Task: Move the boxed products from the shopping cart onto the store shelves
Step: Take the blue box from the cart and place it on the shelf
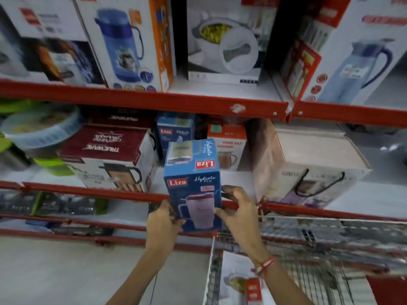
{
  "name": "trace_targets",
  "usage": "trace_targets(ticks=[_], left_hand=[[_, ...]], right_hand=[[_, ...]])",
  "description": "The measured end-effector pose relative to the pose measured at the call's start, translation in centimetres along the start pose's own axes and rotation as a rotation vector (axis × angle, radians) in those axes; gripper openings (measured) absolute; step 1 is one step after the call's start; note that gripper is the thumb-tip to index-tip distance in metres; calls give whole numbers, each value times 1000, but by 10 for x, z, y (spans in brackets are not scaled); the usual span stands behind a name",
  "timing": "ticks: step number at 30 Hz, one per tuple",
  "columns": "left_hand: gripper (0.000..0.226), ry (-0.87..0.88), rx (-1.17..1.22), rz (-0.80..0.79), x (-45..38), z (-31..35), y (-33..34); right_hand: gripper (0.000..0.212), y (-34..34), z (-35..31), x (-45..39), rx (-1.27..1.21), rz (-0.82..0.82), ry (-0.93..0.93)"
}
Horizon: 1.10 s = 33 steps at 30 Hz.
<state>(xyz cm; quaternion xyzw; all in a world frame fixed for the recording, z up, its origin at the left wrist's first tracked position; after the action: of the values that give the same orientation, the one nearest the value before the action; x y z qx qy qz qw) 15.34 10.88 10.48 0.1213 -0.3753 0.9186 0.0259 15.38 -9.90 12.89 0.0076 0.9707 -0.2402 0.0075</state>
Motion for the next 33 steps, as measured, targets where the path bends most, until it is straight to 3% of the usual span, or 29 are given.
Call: trace_targets(ticks=[4, 14, 19, 23, 27, 29, 33], left_hand=[[27, -32, -88, 160, -52, -7, -42], [23, -58, -277, 38, -162, -46, -43], [31, -54, -285, 17, -169, -56, -36], [27, -68, -182, 68, -155, -65, -29], [41, -25, -17, 156, -116, -74, 5], [37, 50, 10, 101, -95, -68, 39], [22, 88, 32, -241, -45, -48, 141]], right_hand=[[40, 33, -23, -47, 72, 58, -81], [33, 97, 3, -120, 235, 17, 35], [24, 107, 22, -131, 273, -42, 51], [31, 110, 43, -111, 161, -213, 34], [28, 79, 96, -59, 137, -142, 93], [25, 63, 138, -23, 148, -102, 218], [29, 26, 226, 62, 349, -95, 505]])
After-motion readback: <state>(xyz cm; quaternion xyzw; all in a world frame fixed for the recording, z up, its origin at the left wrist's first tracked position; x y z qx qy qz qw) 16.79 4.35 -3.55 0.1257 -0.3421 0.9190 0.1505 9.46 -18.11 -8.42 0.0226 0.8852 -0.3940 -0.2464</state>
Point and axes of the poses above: each hand's wrist, its own x-axis away from the middle knuckle, its own y-axis out of the palm, z = x × y, the point moved 9 cm from there along -x, towards the middle knuckle, and after that the axes turned 10 degrees about -z, right-handed, at the moved point
